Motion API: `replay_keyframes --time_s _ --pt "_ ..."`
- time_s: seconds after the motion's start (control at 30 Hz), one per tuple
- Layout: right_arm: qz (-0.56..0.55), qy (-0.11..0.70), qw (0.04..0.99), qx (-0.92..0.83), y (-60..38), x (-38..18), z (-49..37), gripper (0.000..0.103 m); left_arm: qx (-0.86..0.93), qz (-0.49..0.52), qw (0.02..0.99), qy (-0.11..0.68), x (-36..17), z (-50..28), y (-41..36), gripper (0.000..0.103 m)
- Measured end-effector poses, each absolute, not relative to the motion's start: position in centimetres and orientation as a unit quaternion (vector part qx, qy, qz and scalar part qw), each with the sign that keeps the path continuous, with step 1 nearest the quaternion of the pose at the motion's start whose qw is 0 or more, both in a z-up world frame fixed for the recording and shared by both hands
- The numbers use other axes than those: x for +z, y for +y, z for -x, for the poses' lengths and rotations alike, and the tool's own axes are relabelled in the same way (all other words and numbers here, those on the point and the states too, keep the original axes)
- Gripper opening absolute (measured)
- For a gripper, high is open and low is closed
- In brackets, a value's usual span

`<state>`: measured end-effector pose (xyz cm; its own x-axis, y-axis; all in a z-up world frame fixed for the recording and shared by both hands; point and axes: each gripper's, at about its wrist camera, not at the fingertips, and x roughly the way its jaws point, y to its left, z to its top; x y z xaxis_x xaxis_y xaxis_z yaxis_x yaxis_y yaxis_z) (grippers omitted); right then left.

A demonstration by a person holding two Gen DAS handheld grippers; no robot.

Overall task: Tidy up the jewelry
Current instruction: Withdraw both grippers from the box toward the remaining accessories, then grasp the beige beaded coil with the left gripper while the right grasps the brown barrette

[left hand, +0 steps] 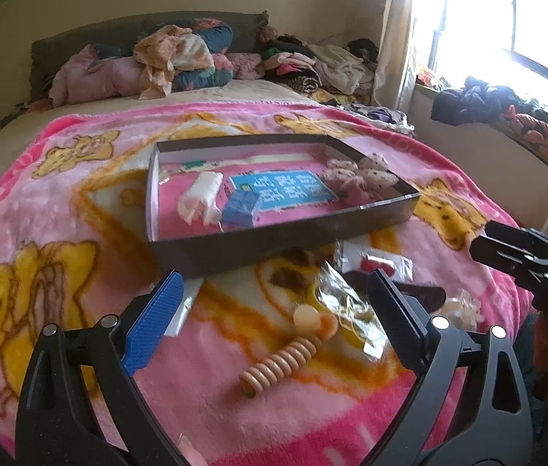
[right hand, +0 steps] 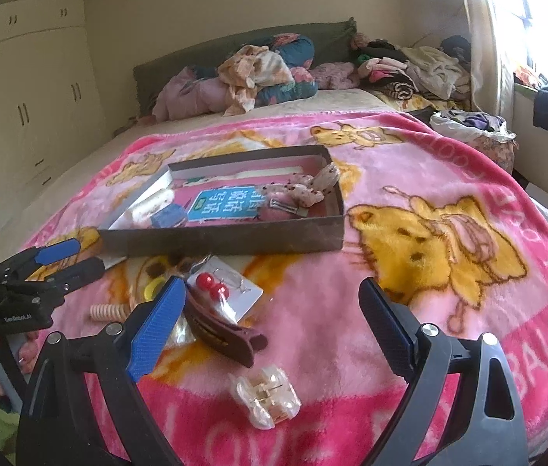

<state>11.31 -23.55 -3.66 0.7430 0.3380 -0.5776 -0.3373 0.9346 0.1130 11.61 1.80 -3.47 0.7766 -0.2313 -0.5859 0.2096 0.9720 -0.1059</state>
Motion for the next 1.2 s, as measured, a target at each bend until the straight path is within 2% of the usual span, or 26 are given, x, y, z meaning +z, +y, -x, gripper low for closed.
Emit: replay_keyframes --time_s 0.23,0.4,0.7,0.97,1.07,1.2 --pt "0.024 0.316 0.927 0.202 -22.4 -4.0 -11.0 0.087 -0.125 0.008 0.936 0.328 -4.5 -11.2 1.7 0.086" --pt "0.045 0.328 0.917 0.224 -21.2 -4.5 -10.8 0.078 -0.137 -0.002 0.931 0.337 -5.4 -10.7 1.5 0.086" --pt "0.081 0.344 0.902 0.247 -19.2 -5.5 -11.0 0.067 -0.150 -0.018 0.922 0.356 -6.7 -11.1 1.3 0.072" --pt "0.112 0.363 0.885 0.267 -17.5 -6.7 -12.5 0.044 -0.164 -0.028 0.911 0.377 -7.9 -12.0 1.2 0.063" --pt "0.116 0.376 0.877 0.276 -17.0 -7.3 -13.2 0.033 -0.162 -0.039 0.909 0.381 -8.4 -12.1 1.1 0.055" --pt "0.118 0.385 0.872 0.279 -16.8 -7.8 -14.0 0.031 -0.164 -0.035 0.909 0.383 -8.4 -12.2 1.4 0.049"
